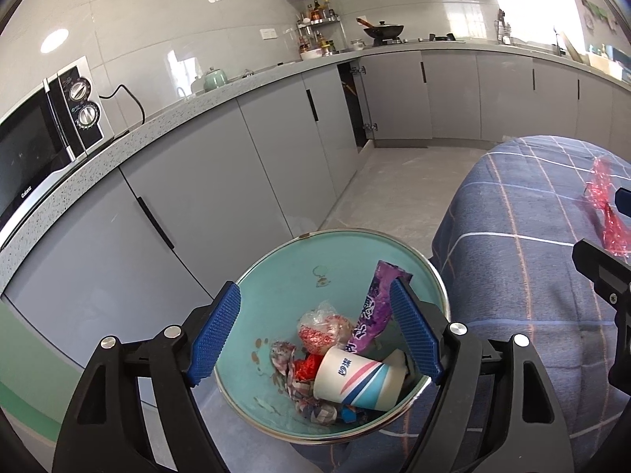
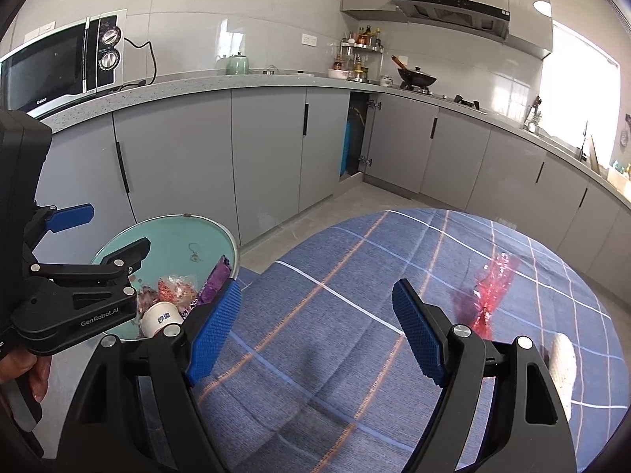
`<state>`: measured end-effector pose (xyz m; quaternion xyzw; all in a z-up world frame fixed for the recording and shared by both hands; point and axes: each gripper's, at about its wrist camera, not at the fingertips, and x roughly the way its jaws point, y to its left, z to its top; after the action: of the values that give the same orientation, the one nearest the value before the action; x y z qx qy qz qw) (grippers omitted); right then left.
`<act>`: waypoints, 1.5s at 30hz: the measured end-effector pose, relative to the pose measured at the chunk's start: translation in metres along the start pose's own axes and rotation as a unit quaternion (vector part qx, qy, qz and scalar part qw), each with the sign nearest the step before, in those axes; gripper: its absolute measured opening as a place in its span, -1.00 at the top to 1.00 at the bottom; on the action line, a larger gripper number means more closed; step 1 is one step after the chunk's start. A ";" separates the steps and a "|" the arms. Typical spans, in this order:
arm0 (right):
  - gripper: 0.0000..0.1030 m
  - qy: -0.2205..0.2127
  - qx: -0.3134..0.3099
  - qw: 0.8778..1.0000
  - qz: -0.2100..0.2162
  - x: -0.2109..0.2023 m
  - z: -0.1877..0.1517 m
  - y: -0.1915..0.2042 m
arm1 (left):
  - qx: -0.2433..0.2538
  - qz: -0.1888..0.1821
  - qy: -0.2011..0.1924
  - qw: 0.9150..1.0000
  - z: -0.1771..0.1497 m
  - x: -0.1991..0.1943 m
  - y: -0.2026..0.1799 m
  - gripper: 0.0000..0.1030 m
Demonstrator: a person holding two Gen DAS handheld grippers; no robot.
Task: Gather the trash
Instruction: 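Move both open grippers back to the red mesh bag and white foam sleeve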
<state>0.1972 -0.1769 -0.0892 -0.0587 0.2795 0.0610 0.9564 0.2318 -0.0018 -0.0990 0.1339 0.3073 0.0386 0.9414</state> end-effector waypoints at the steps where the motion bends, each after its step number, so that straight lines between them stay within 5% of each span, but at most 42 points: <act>1: -0.51 0.000 0.000 1.000 -0.002 0.000 -0.001 -0.001 | 0.001 -0.001 -0.001 1.000 0.000 0.000 -0.001 -0.51; 45: -0.52 0.027 0.045 0.996 -0.077 -0.016 -0.037 -0.065 | 0.052 -0.061 -0.016 0.997 0.015 -0.017 -0.085 -0.60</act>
<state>0.1740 -0.2481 -0.1065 -0.0390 0.3024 -0.0268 0.9520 0.2266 -0.0894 -0.1012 0.1648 0.3015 -0.0369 0.9384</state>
